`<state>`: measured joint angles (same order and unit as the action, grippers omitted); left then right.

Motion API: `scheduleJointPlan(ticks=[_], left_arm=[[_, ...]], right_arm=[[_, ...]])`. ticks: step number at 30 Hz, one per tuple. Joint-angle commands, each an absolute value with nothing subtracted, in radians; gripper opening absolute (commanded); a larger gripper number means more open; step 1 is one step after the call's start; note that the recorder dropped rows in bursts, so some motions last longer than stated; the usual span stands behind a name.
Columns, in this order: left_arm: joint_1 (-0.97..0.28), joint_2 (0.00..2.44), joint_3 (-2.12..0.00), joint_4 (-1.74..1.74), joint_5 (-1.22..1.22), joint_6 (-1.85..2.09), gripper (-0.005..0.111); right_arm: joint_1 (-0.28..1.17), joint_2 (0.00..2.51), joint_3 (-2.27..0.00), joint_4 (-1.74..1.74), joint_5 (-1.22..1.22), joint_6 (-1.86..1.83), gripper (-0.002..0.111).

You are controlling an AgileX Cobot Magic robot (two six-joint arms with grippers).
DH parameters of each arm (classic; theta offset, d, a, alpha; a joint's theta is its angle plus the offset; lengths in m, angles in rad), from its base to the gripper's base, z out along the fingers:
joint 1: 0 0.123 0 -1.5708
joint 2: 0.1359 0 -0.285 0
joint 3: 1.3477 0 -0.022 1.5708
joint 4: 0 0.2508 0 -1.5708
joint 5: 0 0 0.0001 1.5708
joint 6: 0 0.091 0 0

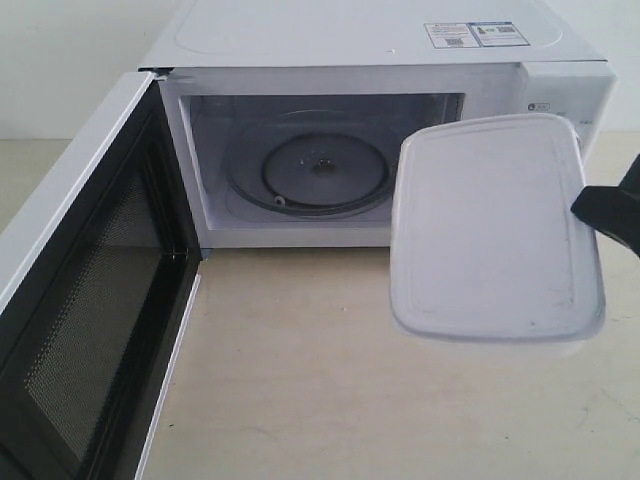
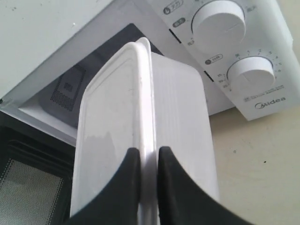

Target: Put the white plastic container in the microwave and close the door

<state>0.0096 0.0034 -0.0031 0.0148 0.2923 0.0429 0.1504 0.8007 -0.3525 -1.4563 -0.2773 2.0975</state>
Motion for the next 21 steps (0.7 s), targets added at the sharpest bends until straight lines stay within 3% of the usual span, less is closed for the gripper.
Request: scheduleJointPlan(ticks=[1, 21], left_arm=[[0.002, 0.0, 0.0, 0.007, 0.288, 0.034, 0.004], [0.002, 0.0, 0.0, 0.007, 0.288, 0.034, 0.004]], right_arm=[[0.151, 0.772, -0.397, -1.447, -0.218, 2.095, 0.0], [0.151, 0.684, -0.43, -1.628, -0.042, 2.095, 0.0]])
